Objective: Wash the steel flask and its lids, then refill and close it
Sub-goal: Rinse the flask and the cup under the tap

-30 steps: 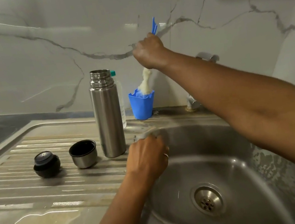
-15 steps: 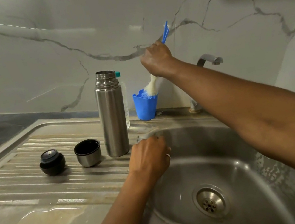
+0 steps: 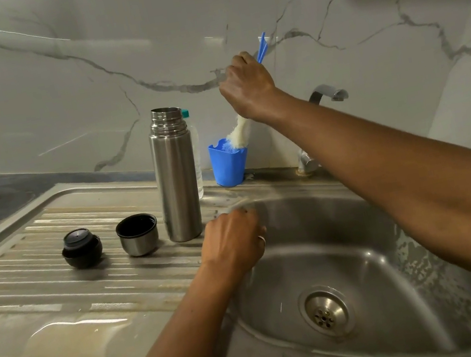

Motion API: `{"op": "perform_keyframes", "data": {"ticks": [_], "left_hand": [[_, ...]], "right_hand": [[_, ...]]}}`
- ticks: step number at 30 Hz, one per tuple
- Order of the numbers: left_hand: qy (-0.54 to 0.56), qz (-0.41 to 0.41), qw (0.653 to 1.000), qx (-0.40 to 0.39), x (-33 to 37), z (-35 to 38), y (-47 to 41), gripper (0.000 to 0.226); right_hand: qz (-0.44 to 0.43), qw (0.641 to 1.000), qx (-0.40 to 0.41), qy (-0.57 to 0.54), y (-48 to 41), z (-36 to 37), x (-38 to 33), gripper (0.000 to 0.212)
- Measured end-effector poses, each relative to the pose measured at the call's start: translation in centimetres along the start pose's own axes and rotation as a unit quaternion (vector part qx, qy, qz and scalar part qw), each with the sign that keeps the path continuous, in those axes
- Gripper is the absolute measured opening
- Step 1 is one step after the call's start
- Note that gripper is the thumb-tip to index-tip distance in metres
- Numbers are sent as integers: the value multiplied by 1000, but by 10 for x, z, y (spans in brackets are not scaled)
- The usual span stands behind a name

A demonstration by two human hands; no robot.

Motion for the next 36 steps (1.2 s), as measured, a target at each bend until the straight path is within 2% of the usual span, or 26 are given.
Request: {"op": "perform_keyframes", "data": {"ticks": [4, 9, 12, 18, 25, 32, 36], "left_hand": [[1, -5, 1000, -4, -1, -2, 1, 29], [22, -28, 999, 17, -10, -12, 6, 26], [43, -64, 997, 26, -18, -19, 14, 27], [72, -103, 992, 19, -22, -27, 33, 27], [73, -108, 991, 37, -13, -50, 60, 31], [99, -123, 978, 133, -22, -77, 70, 33], [141, -165, 956, 198, -44, -90, 59, 44]], "right_hand": [[16, 999, 24, -18, 37, -11, -3, 14], [22, 989, -5, -145, 99, -19, -21, 14], [38, 971, -32, -233, 131, -20, -35, 4], [85, 928, -111, -346, 182, 1, -58, 19], [108, 870, -128, -464, 221, 14, -70, 21], [77, 830, -105, -543, 215, -4, -76, 25], [85, 779, -81, -616, 194, -11, -87, 29]]}}
Point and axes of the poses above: each hand's wrist, its own y-axis away from the middle knuckle, its own z-axis out of the palm, x = y × z, the point moved 3 cm from there along -y, towards the middle knuckle, and after that the axes turned 6 degrees about -x, right-handed, at the moved point
